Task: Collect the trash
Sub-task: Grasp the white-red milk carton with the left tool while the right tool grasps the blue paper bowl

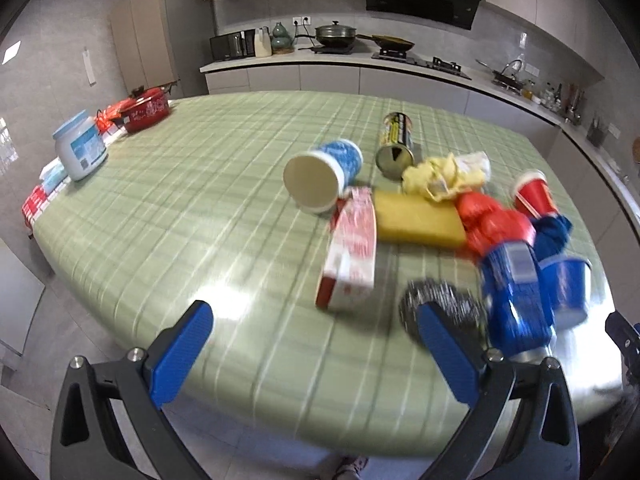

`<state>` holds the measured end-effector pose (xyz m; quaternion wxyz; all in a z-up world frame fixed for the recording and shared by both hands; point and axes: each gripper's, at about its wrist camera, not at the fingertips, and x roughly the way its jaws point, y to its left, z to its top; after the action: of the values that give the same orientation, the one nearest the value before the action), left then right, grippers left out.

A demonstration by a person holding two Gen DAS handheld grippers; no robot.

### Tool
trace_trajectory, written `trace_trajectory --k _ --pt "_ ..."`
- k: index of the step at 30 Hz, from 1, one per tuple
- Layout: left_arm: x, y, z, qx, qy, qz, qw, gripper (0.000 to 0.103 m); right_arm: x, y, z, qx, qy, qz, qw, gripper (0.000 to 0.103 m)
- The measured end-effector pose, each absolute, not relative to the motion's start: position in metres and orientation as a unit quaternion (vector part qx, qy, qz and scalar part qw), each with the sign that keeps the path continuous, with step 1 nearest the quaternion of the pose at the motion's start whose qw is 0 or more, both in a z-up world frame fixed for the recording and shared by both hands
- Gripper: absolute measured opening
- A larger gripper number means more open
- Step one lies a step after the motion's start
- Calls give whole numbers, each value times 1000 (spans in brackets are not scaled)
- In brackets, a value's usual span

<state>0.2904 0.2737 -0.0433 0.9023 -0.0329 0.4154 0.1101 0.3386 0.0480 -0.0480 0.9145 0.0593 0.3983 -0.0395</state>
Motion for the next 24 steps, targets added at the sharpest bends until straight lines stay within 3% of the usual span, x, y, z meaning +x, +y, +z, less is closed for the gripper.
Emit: trace_trajectory --k 13,16,21,24 --pt "352 284 -81 -17 466 70 882 98 399 51 -70 78 428 -59 899 103" --pt "360 289 -88 -25 479 50 876 88 405 52 -76 89 435 -61 894 103" --pt "366 299 -100 -46 504 17 862 45 411 55 -86 113 440 -58 889 103" --pt "363 301 -101 -50 504 12 862 39 414 55 -92 123 447 -54 884 100"
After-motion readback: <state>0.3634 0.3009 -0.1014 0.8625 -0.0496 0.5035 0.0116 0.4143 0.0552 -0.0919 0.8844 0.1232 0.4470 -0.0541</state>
